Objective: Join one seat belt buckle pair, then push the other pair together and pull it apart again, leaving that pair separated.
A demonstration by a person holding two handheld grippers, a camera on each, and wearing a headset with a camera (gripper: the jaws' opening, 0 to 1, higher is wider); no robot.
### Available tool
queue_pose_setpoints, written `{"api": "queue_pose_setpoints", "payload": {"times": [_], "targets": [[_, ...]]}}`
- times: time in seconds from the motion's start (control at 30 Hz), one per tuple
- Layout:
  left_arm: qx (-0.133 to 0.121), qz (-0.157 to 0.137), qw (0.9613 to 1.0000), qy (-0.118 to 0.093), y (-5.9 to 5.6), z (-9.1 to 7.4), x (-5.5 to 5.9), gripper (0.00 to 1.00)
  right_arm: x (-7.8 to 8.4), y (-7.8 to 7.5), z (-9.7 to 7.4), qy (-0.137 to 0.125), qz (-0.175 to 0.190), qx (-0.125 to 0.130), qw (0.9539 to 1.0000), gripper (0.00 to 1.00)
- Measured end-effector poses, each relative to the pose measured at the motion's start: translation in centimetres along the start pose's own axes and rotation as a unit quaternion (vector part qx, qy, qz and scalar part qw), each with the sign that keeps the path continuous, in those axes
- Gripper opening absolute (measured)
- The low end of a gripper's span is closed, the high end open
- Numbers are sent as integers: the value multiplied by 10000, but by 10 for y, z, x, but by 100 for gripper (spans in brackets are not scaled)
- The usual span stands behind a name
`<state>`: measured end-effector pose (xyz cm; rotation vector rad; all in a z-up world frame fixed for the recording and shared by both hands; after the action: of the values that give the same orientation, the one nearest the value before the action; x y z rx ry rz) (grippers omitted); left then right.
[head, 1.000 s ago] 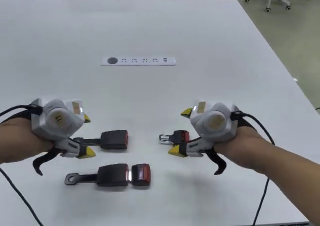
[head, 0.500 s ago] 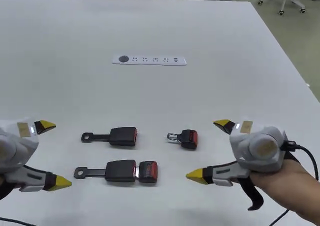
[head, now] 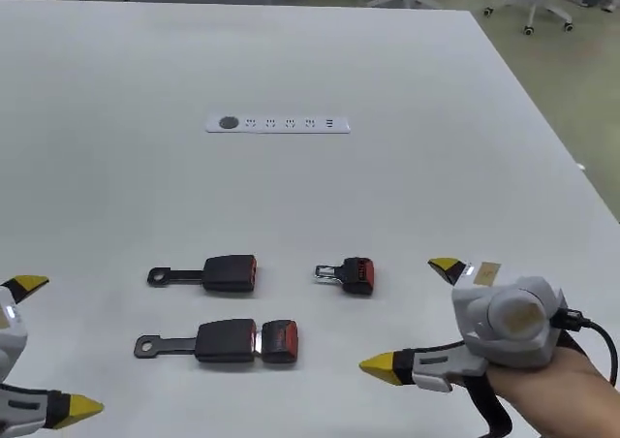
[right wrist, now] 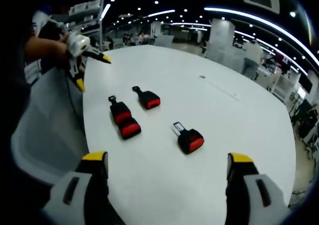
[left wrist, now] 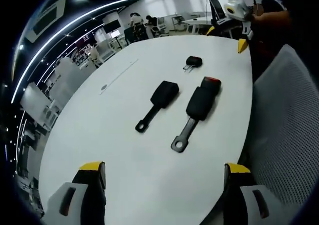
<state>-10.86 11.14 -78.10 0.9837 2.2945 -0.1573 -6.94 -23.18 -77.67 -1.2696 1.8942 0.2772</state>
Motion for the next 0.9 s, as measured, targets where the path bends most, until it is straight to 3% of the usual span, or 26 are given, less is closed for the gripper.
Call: {"api": "queue_pose_setpoints", "payload": {"times": [0.3,0.5,0.9], "targets": [[40,-210,9997,-93,-2,-3,3,100,2,4,3,20,103,6,9999,100],[33,-82,10000,26,-4,-3,12,100,2,8,4,16,131,-28,9999,100],[86,-170,9998,14,-10,-3,14,100,2,10,3,-5,210,-5,9998,100]]}}
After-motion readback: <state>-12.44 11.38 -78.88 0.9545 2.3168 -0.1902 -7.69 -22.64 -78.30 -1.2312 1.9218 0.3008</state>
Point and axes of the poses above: the centre of the closed fingertips' face, and the gripper's own axes: z roughly forward along the fingers, y roughly to its left, x roughly out of its underside, the point moved 1 cm from there along -z, roughly backward along the fingers, and after that the axes turned 13 degrees about -z, right-handed, at the moved point
